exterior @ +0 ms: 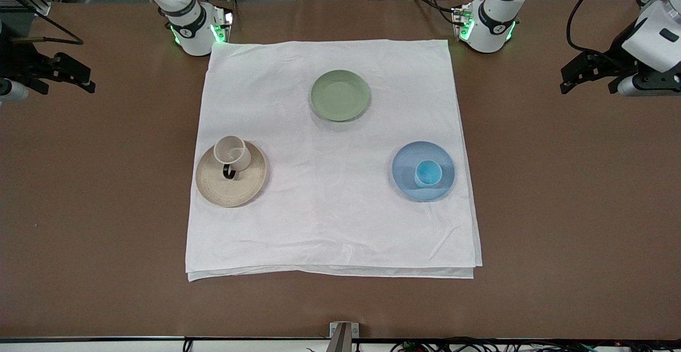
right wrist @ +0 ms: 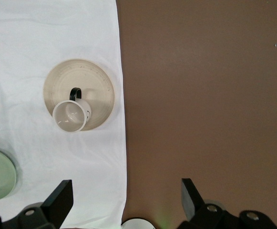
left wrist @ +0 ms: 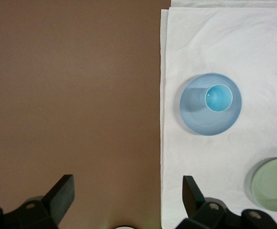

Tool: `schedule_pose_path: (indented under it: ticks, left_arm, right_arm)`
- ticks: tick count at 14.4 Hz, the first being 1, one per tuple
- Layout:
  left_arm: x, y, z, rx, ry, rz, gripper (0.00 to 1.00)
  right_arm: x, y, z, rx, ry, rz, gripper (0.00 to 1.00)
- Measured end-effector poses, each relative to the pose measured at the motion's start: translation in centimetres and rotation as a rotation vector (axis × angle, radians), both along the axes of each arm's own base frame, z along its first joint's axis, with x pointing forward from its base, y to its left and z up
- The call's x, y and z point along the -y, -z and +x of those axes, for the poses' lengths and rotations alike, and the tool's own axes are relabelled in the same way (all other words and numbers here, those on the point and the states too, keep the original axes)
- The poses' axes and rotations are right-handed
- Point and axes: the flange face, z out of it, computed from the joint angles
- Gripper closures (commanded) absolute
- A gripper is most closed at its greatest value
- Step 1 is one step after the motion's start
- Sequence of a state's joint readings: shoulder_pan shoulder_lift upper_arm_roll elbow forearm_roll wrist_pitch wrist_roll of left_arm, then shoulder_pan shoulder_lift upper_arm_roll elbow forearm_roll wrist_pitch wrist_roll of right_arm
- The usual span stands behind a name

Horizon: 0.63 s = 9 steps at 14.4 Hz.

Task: Place blue cup in blue plate and white mug in gray plate

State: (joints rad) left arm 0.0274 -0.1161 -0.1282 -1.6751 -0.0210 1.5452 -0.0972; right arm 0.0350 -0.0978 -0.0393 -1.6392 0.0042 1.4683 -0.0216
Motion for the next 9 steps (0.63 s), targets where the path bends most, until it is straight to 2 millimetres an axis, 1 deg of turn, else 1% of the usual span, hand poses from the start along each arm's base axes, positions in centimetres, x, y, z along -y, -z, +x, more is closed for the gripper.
schedule_pose_path:
  ticks: [5,9]
  left_arm:
    - [-0.01,0.09,-0.11,-0.011,0.0,0.001,0.0]
    - [-0.11,0.1,-0.12,-0.011,0.0,0.011,0.0]
  right_arm:
    - [0.01,-0.09,0.12,0.012,-0.029,0.002,0.0]
    - [0.43,-0.09,0.12,0.012,-0.064,0.006,0.0]
